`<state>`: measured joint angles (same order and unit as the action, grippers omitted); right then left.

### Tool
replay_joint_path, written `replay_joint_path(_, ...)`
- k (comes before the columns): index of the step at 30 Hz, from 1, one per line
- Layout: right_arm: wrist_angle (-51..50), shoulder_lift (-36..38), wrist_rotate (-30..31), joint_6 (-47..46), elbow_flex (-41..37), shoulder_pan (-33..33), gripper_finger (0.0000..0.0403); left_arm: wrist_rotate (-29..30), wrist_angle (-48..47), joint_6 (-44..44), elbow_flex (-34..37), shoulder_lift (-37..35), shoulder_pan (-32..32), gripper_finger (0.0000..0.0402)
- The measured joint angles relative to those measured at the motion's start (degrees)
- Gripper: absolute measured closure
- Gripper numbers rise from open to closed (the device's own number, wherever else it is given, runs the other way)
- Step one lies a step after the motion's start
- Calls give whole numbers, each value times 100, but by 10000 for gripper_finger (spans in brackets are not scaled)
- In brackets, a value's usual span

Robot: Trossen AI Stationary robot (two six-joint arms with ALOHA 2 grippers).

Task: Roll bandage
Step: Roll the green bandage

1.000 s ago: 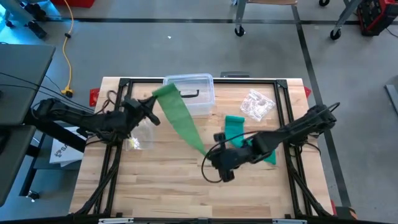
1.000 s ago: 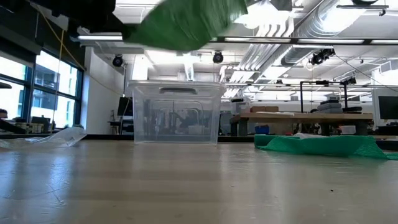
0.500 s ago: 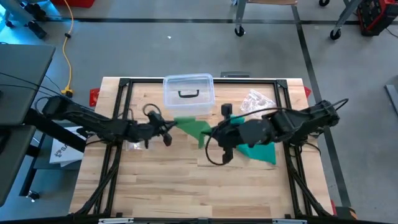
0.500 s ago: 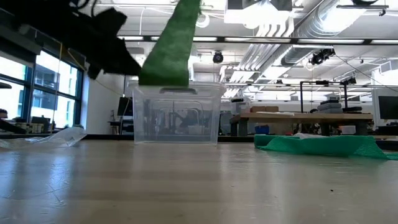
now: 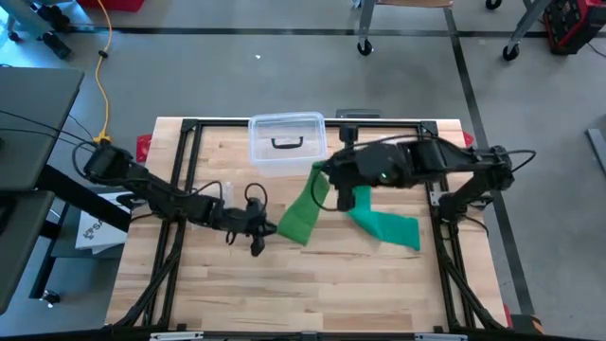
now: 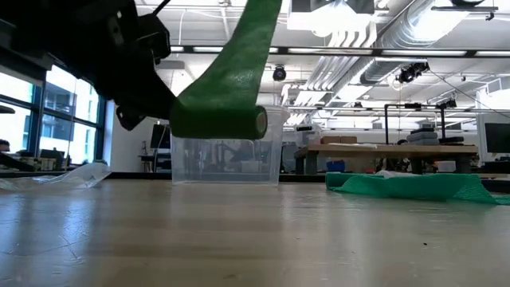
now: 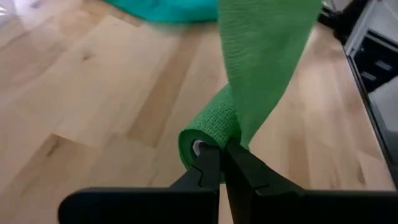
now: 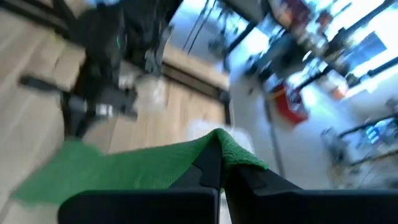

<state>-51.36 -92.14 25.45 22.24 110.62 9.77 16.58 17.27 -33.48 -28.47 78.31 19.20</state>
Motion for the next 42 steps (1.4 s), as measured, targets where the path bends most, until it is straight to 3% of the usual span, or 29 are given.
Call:
replay_joint_path(10, -1134, 115, -246, -510, -3, 133, 403, 271, -826, -416, -6, 4, 76, 401)
replay_joint_path(16, -926, 358, -1372, -852, -1, 321, 403, 79, -925, -480, -4, 4, 116, 401)
replay_joint_path(22, -1243, 151, -891, -1084, -86, -60, 403, -317, -854, -495, -3, 3, 240, 401)
replay_joint_path(32, -1004, 114, -1772, -1452, -1943, -1007, 403, -1042, -831, -795, -2, 2, 668, 401)
replay_joint_path(37, -140, 105, -1308, -1468, -2917, -1135, 403, -1167, -824, -1103, -2, 2, 882, 401)
replay_joint_path(42, -528, 105, -706, -1595, -3060, -1232, 382, -1191, -826, -1301, -2, 2, 979, 401)
